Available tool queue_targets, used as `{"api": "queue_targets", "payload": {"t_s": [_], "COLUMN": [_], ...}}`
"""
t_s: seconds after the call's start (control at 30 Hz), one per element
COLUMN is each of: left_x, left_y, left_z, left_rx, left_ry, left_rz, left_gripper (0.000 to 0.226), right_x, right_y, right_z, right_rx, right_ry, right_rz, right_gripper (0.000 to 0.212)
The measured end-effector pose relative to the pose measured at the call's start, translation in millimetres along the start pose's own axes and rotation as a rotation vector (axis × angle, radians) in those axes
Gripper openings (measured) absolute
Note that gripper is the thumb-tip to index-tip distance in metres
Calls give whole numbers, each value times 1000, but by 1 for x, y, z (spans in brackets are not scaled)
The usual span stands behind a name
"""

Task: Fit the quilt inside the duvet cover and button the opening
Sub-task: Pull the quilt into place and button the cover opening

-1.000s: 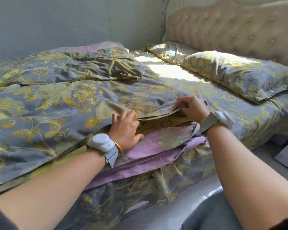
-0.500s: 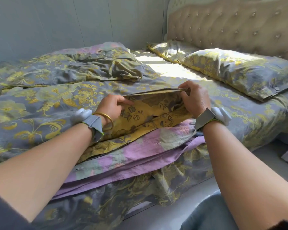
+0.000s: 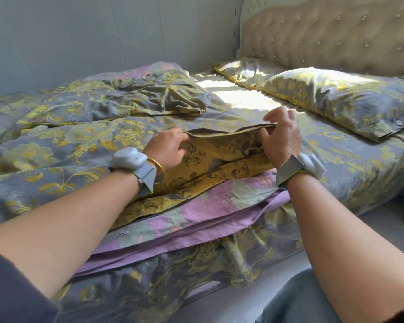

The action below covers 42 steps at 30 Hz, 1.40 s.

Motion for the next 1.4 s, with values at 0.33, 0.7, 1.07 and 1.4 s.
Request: {"api": "queue_targets", "payload": {"t_s": [0.33, 0.7, 1.07, 1.4], "left_x": [36, -5, 3, 29], "left_y": [-61, -25, -20, -17], "left_z": [23, -12, -4, -11], "left_rx": [-184, -149, -239, -281], "left_ry": [-78, 345, 307, -4], "left_rz": [-379, 375, 523, 291], "left_gripper": [52, 9, 11, 26], "right_x": [21, 36, 39, 35], "right_y": [-12, -13, -9, 7], "right_z": [12, -1, -6, -6], "right_rx": [-252, -537, -359, -400], "right_ry": [-36, 134, 242, 219], "right_rz": [-9, 72, 232, 339], "right_gripper": [32, 44, 22, 24]}}
Point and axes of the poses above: each hand's wrist, its own z-axis away from the middle knuckle, its own y-axis out of the back of the hand, x = y × z, the point moved 3 cm from there along -z, towards the middle knuckle, and after that the axes turned 6 degrees about z, right-handed, at the moved point
